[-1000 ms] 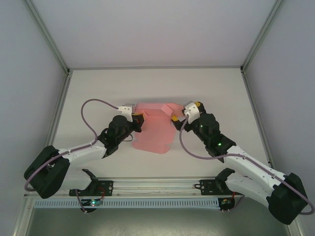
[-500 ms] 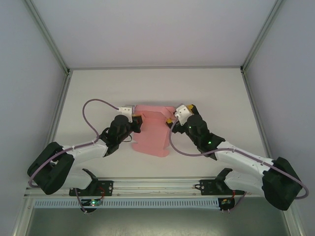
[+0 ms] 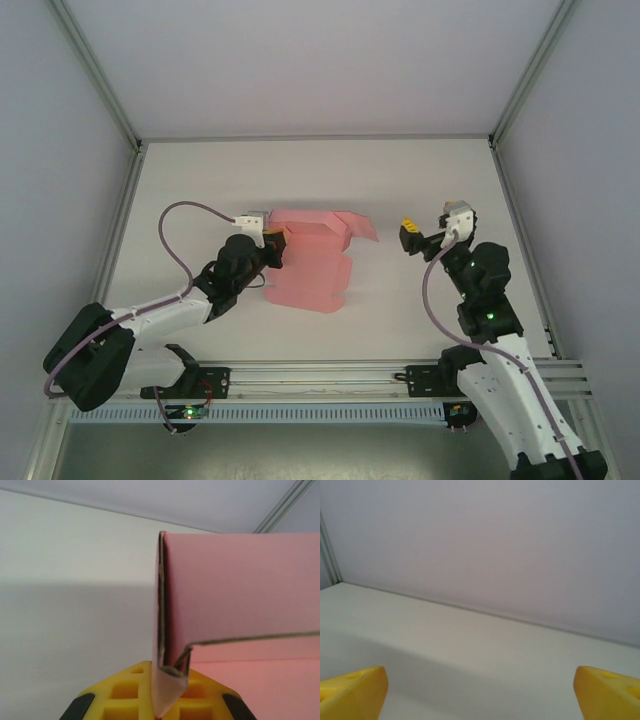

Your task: Assemble paper box

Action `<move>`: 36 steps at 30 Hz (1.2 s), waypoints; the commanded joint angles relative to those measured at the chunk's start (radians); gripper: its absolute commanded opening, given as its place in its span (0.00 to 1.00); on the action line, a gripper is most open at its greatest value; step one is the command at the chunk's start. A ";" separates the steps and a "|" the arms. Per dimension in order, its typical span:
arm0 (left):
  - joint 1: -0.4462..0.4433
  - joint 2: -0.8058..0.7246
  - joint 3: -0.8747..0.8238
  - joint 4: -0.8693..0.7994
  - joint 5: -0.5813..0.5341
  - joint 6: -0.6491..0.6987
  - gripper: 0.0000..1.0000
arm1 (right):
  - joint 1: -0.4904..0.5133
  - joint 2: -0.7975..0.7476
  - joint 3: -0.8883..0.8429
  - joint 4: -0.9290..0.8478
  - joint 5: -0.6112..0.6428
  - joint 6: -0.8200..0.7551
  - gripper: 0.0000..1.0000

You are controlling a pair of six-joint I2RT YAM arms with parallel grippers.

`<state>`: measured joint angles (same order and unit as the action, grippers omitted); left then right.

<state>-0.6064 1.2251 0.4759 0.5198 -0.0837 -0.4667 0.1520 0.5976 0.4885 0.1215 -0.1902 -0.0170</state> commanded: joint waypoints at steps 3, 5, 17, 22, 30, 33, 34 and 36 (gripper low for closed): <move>0.010 -0.047 -0.013 -0.018 0.022 0.039 0.00 | -0.068 0.277 0.124 -0.031 -0.342 0.122 0.87; 0.010 -0.054 -0.014 -0.021 0.014 0.040 0.00 | -0.063 0.373 0.171 0.006 -0.504 0.131 0.81; 0.012 -0.057 -0.010 -0.029 -0.034 0.005 0.00 | 0.246 0.462 0.245 -0.124 -0.618 -0.088 0.74; 0.012 -0.053 -0.002 -0.038 -0.035 -0.010 0.00 | 0.297 0.495 0.242 -0.134 -0.597 -0.096 0.74; 0.011 -0.049 0.004 -0.042 -0.009 -0.014 0.00 | 0.372 0.516 0.231 -0.120 -0.454 -0.188 0.75; 0.011 -0.043 0.010 -0.033 0.020 -0.007 0.00 | 0.398 0.531 0.246 -0.090 -0.340 -0.184 0.70; 0.011 -0.040 0.011 -0.029 0.027 -0.007 0.00 | 0.403 0.540 0.250 -0.079 -0.312 -0.177 0.67; 0.011 -0.033 0.013 -0.022 0.043 -0.006 0.00 | 0.415 0.561 0.261 -0.057 -0.259 -0.162 0.63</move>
<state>-0.6006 1.1896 0.4686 0.4686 -0.0860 -0.4648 0.5480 1.1294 0.7193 0.0105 -0.5659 -0.1696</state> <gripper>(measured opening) 0.058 0.647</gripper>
